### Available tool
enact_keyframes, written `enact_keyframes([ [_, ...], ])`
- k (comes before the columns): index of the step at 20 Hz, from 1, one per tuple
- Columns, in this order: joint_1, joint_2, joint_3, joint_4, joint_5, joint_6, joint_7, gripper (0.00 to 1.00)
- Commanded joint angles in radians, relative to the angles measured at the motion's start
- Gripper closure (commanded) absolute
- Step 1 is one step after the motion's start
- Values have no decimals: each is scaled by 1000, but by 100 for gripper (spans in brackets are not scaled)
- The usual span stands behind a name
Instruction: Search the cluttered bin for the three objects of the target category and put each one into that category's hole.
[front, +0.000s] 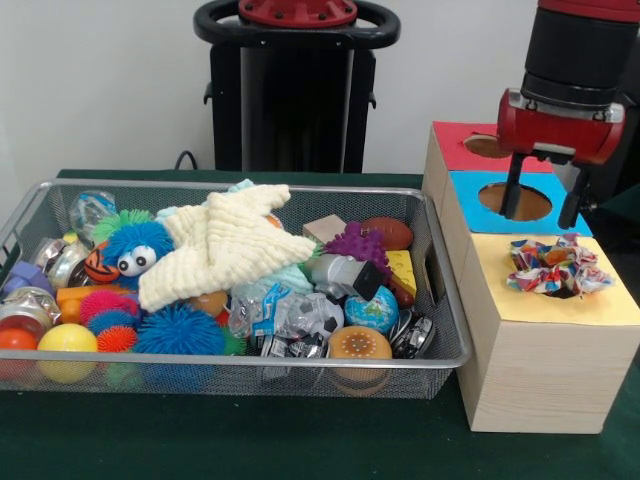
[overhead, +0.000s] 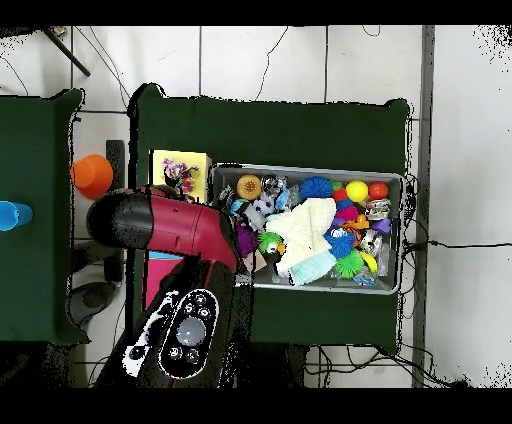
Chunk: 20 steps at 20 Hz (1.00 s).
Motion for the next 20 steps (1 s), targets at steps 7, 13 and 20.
enact_keyframes([
  [7, -20, 29, -2, 8, -3, 148, 248, 100],
  [13, -14, 31, -14, 3, -2, 141, 254, 100],
  [20, -22, 52, -35, -102, -31, 207, 215, 100],
])
